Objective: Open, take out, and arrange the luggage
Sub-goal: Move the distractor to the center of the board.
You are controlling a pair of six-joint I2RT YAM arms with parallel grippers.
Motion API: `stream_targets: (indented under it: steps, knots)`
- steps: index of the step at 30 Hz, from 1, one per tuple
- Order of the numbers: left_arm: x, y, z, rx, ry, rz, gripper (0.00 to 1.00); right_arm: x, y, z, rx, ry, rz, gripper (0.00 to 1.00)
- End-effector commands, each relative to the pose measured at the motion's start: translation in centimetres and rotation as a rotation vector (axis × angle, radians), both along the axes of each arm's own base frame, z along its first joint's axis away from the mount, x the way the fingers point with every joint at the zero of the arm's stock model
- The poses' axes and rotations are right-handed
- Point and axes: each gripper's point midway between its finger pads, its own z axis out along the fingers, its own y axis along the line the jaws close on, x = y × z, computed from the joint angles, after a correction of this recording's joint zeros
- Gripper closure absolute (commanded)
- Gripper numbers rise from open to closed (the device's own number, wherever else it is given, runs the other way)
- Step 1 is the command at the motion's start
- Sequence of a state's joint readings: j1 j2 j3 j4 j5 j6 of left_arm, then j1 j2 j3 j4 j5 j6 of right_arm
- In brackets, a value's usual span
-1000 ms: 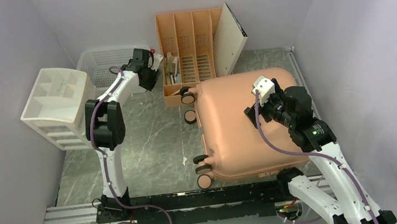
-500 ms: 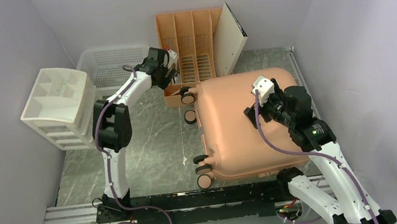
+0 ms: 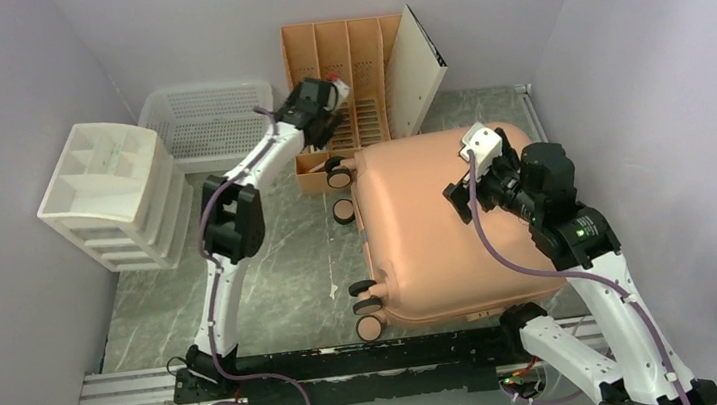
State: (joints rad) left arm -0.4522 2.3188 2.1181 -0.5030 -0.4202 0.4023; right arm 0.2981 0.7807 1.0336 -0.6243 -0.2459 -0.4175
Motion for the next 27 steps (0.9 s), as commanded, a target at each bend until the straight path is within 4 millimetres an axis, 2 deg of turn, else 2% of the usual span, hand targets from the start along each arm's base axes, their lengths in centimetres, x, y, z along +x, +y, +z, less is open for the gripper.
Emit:
stream_targets:
  steps: [1,4,6,9,12,15,17,19,22,25,26,27]
  knots:
    - [-2.9,-8.9,-3.8,-0.038,0.103,-0.183,0.03,0.1,0.6,3.9,0.049,-0.059,0.011,0.0]
    - [-2.8,-10.1,-3.4,-0.076,0.094,-0.185,0.04,1.6,0.3,5.8,0.087,-0.083,-0.054,0.0]
    - [-2.6,-10.0,-2.0,-0.108,0.068,-0.172,0.04,3.2,0.1,7.1,0.102,-0.103,-0.096,0.0]
    - [-2.4,-9.6,0.9,-0.196,0.031,-0.171,0.03,5.9,0.2,9.3,0.134,-0.121,-0.155,0.0]
    - [-2.8,-9.6,4.3,-0.308,0.024,-0.222,0.03,9.5,0.3,11.2,0.183,-0.12,-0.241,0.01]
    - [-3.3,-8.7,8.1,-0.376,-0.018,-0.24,0.03,13.2,1.1,12.3,0.238,-0.109,-0.295,0.04]
    - [-3.6,-7.2,10.4,-0.402,-0.037,-0.232,0.03,15.6,1.5,12.8,0.269,-0.118,-0.325,0.05]
    - [-4.4,-5.1,12.7,-0.433,-0.042,-0.228,0.03,18.5,2.2,11.8,0.282,-0.105,-0.353,0.07]
    - [-6.5,-1.8,13.9,-0.465,0.015,-0.278,0.03,22.0,3.1,10.5,0.307,-0.105,-0.394,0.1]
    - [-9.4,2.6,13.1,-0.423,0.041,-0.264,0.03,25.4,4.0,8.2,0.299,-0.091,-0.437,0.11]
    - [-10.6,3.9,12.4,-0.409,0.052,-0.262,0.03,26.5,4.4,7.2,0.286,-0.084,-0.453,0.12]
    - [-12.2,5.3,10.7,-0.397,0.081,-0.259,0.03,27.4,4.8,6.5,0.274,-0.082,-0.466,0.12]
